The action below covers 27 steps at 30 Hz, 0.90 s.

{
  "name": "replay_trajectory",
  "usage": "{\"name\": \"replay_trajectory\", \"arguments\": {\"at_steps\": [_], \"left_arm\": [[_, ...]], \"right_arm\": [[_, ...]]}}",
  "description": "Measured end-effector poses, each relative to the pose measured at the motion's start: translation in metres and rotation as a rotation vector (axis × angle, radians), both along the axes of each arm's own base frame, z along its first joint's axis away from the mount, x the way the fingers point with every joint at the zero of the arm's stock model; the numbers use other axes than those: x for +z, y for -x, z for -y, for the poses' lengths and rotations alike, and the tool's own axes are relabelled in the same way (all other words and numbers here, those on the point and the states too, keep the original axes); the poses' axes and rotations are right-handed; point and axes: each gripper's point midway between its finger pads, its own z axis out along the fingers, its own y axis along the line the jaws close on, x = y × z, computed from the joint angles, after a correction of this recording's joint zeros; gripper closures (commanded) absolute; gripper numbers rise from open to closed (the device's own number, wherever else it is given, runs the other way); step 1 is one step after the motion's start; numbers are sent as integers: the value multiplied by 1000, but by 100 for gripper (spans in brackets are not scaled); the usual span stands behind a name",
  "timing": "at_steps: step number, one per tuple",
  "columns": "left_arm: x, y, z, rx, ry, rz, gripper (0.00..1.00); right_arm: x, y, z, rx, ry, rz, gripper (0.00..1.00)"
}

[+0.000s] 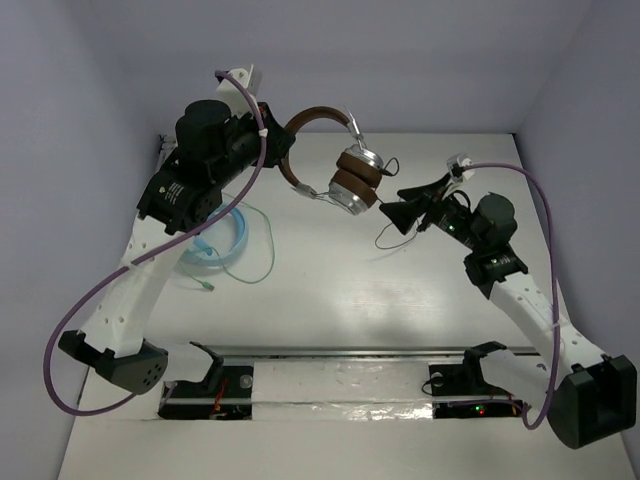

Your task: Wrap the headphones

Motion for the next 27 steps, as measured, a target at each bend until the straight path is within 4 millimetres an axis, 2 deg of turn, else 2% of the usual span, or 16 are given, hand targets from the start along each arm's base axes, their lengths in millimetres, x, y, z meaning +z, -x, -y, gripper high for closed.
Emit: {"name": "replay_trajectory", "arguments": {"at_steps": [2,5,6,8,9,11,12,16,18,21,25,27], "left_arm": [[-2,1,1,-15,-1,-8,100],[-1,3,1,-35,5,-11,100],[1,3,2,-45,10,-11,100],[3,5,2,-63,20,-10,100],[4,6,3,-71,24,-11,100],[5,6,3,-79,28,-12,100],[4,6,3,-81,28,-12,100],[-5,7,-2,-62,12,-24,100],[-17,8,-7,-42,-9,-36,100],[-42,11,-14,-19,-45,-69,100],[-89,17,-19,-16,-98,-149,100],[-112,19,-17,-36,-117,-193,100]], "right_arm": [[-4,-5,-3,9,0,-2,20],[-13,-12,-7,23,-7,-21,34],[-16,-13,-9,30,-13,-25,48],[-18,-14,-11,38,-22,-29,70],[-18,-15,-12,42,-29,-28,89],[-16,-17,-12,42,-38,-22,97],[-15,-17,-13,43,-41,-23,100],[0,-19,-7,1,-58,3,100],[18,-18,1,-50,-66,37,100],[60,-16,15,-131,-77,119,100],[124,-15,30,-213,-94,243,100],[147,-16,34,-236,-97,285,100]]}}
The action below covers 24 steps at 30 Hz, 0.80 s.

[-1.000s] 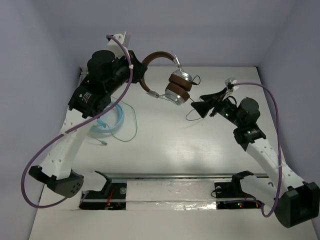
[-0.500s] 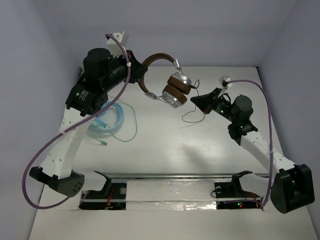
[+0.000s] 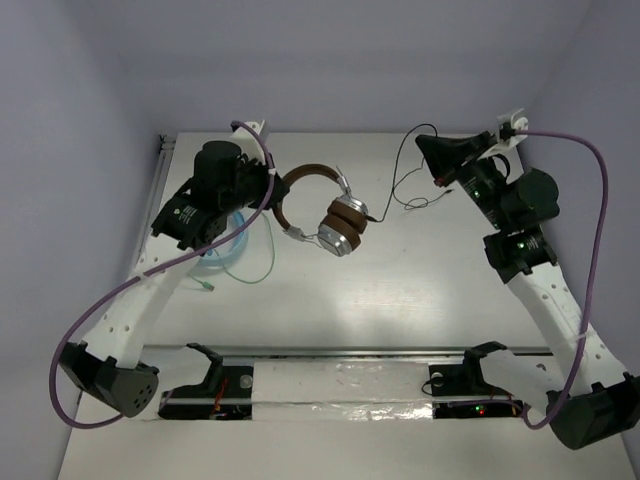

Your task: Wrap the headphones

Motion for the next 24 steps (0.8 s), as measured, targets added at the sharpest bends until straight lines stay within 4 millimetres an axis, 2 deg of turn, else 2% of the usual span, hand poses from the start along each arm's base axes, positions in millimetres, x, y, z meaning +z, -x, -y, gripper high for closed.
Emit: {"name": "replay_trajectory", "arguments": {"at_steps": [2,4,6,8,12,14,17,20,21,23,24], "left_arm": [[-20,5,7,-46,3,-45,100],[-34,12,19,-110,37,-89,100],[-38,20,35,-188,94,-118,100],[-35,27,50,-266,165,-134,100],[-15,37,73,-396,285,-119,100],[-4,41,82,-454,331,-105,100],[10,43,93,-518,405,-87,100],[22,41,100,-544,482,-76,100],[25,39,102,-547,504,-75,100],[32,35,106,-545,537,-64,100],[35,35,107,-543,548,-59,100]], "right_arm": [[10,-8,-1,-9,7,10,100],[12,-20,-5,-9,13,3,100],[-4,-38,-11,0,27,-43,100],[-34,-59,-21,18,50,-124,100],[-80,-79,-30,39,87,-249,100],[-93,-83,-32,44,99,-285,100],[-101,-81,-35,58,106,-301,97],[-110,-73,-42,96,102,-305,78],[-115,-70,-44,112,97,-309,64],[-130,-62,-50,156,89,-332,52],[-139,-58,-54,177,87,-344,44]]}}
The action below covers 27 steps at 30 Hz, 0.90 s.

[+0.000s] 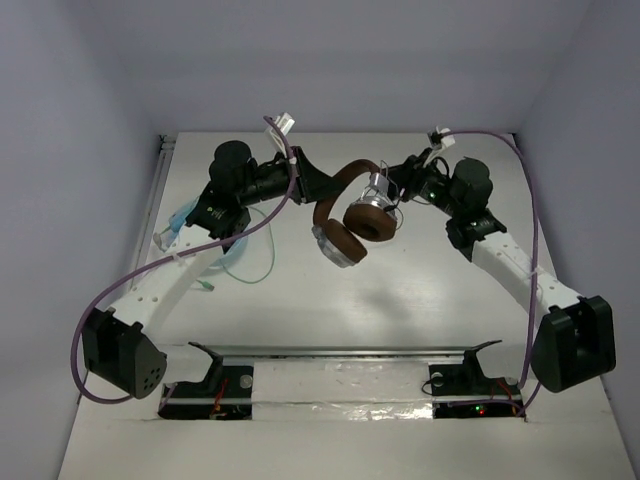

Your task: Wrap the headphones

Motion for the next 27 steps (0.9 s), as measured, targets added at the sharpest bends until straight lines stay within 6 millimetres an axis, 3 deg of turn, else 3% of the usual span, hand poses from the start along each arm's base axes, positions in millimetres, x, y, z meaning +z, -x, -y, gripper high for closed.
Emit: {"name": "replay_trajectory", "arguments": {"at_steps": [3,6,12,17,22,26,27], "left_arm": [[8,-1,2,7,26,11,100],[14,-4,2,24,45,15,100],[23,-7,2,44,68,11,100],[25,-9,1,61,78,-6,100],[44,-11,0,79,114,9,100],[56,-11,-2,96,148,11,100],[58,-11,-3,100,155,9,100]], "right_arm": [[-27,8,-8,45,-9,-55,30],[-43,9,-13,73,-21,-79,26],[-58,3,-24,110,-56,-87,19],[-79,-5,-33,127,-62,-122,19],[-98,0,-53,172,-57,-151,21],[-110,2,-68,203,-70,-162,26],[-113,2,-70,210,-76,-163,33]]}}
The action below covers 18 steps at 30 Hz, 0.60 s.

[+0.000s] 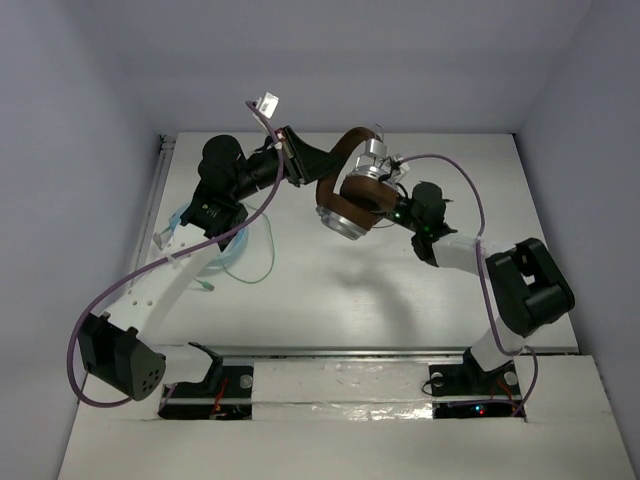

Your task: Wrap the headphones

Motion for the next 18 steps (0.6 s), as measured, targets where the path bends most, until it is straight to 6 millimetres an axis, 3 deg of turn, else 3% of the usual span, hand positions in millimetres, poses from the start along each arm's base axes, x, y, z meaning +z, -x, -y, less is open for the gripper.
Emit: {"name": "replay_trajectory", "arguments": {"at_steps": [2,3,5,6,7,9,12,18], "left_arm": [[3,-2,-1,12,15,-3,100],[5,-3,-1,20,21,-5,100],[8,-9,-3,54,36,-7,100],[9,-12,-4,74,44,-10,100],[11,-17,-6,106,54,-11,100],[14,-31,-13,188,72,-14,100],[15,-53,-27,335,103,-23,100],[-14,-91,-67,646,126,-81,100]], "right_arm": [[-7,3,-3,12,-15,-12,41],[-9,4,-4,14,-20,-19,55],[-14,9,-7,22,-36,-31,72],[-17,13,-8,23,-43,-40,89],[-20,18,-10,24,-43,-45,94],[-24,28,-14,23,-42,-72,100],[-22,38,-22,1,-34,-102,100],[-15,57,-30,-71,-12,-180,100]]}}
